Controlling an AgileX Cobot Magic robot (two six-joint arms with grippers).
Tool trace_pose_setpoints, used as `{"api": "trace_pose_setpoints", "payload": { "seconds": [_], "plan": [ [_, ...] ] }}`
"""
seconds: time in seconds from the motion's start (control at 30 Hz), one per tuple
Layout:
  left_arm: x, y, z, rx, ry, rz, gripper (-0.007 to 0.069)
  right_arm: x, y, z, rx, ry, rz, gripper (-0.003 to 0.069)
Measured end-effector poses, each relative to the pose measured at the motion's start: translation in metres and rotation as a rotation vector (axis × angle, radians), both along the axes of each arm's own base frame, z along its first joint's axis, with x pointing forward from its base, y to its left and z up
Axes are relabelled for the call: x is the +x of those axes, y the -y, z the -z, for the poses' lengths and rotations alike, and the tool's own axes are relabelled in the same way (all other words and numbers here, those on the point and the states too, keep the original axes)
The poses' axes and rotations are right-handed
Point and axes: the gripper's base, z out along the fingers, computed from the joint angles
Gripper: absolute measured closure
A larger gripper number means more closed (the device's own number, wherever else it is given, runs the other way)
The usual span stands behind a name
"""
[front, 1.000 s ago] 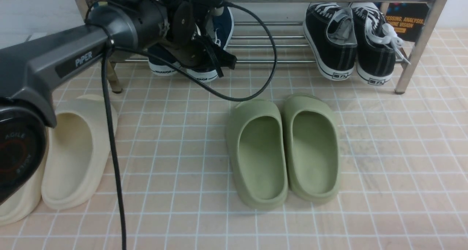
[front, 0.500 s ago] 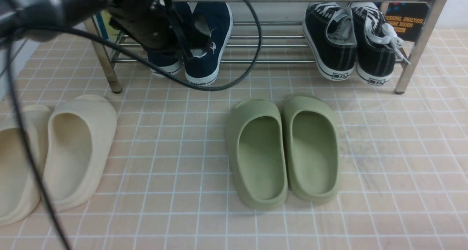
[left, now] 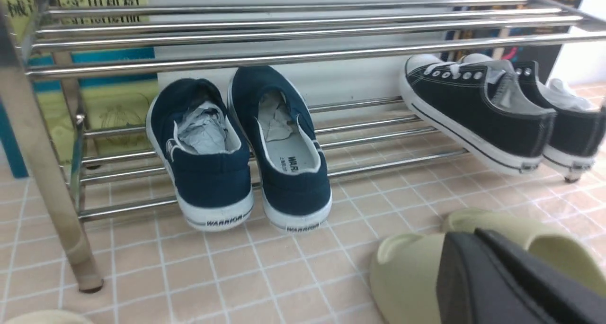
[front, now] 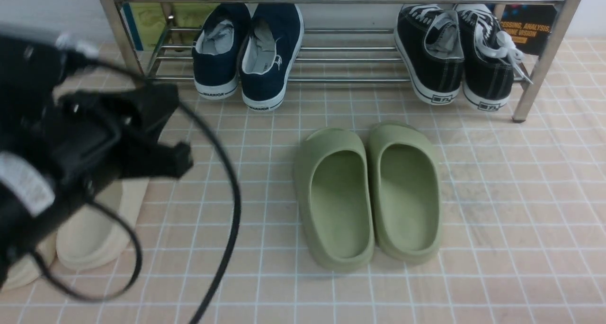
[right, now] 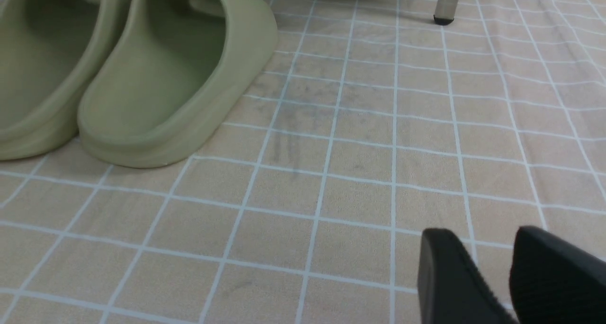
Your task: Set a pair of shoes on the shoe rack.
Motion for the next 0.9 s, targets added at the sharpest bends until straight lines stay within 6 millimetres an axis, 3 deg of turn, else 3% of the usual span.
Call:
{"api": "trace_pose_setpoints", "payload": {
  "seconds": [0.07, 0.1, 0.27, 0.43, 0.63, 0.9],
  "plan": [
    [-0.008, -0.003, 0.011, 0.012, 0.007, 0.005, 0.0605, 0.000, 0.000, 0.000, 0.000, 0.000, 0.000, 0.0419],
    [-0.021, -0.008, 0.032, 0.033, -0.012, 0.011, 0.0603, 0.000, 0.000, 0.000, 0.000, 0.000, 0.000, 0.0419],
    [-0.044, -0.018, 0.086, 0.100, -0.135, 0.017, 0.0602, 0.000, 0.000, 0.000, 0.000, 0.000, 0.000, 0.0419],
    [-0.063, -0.028, 0.127, 0.132, -0.263, 0.006, 0.0602, 0.000, 0.000, 0.000, 0.000, 0.000, 0.000, 0.0419],
    [-0.070, -0.033, 0.117, 0.072, -0.160, -0.018, 0.0602, 0.000, 0.000, 0.000, 0.000, 0.000, 0.000, 0.0419],
    [-0.099, -0.063, 0.105, 0.071, -0.026, -0.231, 0.0602, 0.000, 0.000, 0.000, 0.000, 0.000, 0.000, 0.0419]
  ]
}}
